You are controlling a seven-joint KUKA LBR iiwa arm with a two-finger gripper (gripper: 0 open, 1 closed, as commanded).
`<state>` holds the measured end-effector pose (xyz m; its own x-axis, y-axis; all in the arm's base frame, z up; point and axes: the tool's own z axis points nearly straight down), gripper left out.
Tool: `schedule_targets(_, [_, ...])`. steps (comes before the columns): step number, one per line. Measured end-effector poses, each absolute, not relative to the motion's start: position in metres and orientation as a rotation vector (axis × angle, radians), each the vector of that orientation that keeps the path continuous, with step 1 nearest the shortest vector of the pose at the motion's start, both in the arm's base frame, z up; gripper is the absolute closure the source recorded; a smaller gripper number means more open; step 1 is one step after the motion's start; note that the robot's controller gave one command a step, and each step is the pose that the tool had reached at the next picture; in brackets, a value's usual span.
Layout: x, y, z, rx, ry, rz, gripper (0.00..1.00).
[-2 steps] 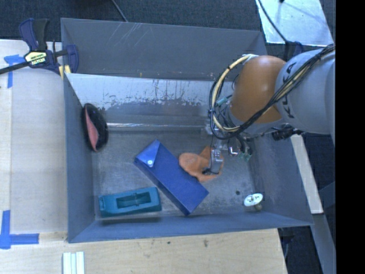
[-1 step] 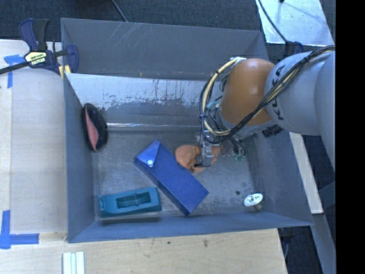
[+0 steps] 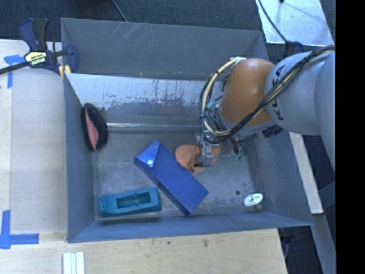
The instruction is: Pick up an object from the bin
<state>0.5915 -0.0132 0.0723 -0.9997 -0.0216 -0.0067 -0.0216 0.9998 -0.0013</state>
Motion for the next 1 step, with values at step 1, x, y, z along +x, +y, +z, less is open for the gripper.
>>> schedule_targets(1, [0.5902, -0.0131, 0.0762, -0.034, 3.138, -0.002, 1.00])
